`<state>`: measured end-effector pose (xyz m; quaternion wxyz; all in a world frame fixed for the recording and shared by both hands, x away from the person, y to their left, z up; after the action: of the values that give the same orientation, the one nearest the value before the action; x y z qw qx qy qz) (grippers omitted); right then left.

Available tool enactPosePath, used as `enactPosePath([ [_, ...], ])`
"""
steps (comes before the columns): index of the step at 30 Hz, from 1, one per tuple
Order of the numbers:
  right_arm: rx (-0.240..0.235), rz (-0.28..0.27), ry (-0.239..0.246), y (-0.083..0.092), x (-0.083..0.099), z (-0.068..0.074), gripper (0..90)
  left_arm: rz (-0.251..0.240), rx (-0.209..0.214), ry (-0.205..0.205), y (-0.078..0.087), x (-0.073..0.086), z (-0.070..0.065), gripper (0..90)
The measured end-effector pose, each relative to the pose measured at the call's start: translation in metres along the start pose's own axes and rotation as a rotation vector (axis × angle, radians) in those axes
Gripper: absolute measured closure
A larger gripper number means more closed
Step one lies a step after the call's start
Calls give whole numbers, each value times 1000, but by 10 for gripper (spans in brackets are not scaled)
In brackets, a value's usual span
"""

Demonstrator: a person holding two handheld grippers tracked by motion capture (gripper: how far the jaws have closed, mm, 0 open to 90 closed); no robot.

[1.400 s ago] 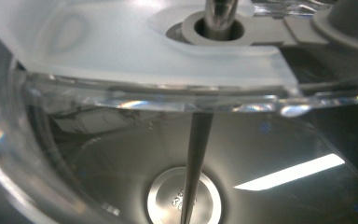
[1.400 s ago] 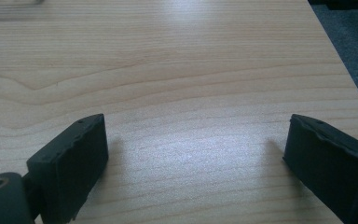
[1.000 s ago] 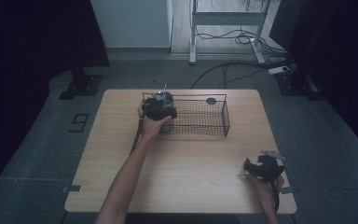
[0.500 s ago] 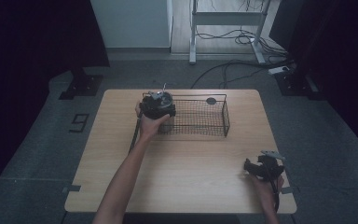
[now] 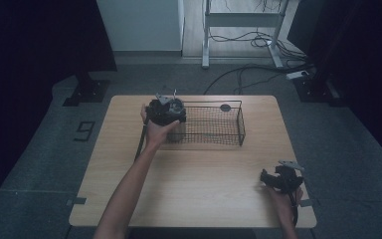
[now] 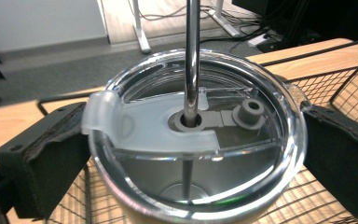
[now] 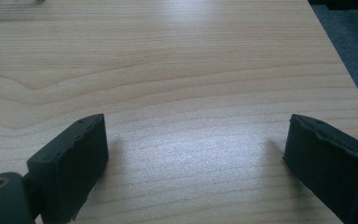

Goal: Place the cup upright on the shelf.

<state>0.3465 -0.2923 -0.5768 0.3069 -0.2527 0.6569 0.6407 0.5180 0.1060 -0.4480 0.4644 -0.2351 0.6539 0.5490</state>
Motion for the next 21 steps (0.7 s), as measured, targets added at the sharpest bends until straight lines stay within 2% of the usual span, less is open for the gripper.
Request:
enactPosePath([
  [7, 0, -1, -2, 0, 0, 0, 61, 1, 1, -5, -1, 0, -4, 0],
  [13, 0, 0, 0, 0, 0, 0, 60, 2, -5, -3, -2, -2, -2, 0],
  [21, 0, -1, 0, 0, 0, 0, 60, 6, 10, -7, -1, -2, 1, 0],
])
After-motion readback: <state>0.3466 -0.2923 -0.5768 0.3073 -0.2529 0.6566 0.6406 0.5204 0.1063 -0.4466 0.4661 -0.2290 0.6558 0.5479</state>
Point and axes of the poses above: each handheld gripper's, and its own axes: y roughly backward along the jaws, x roughly out of its underside, z roughly to its left, the point moved 3 cm from there along -y, roughly forward along the jaws
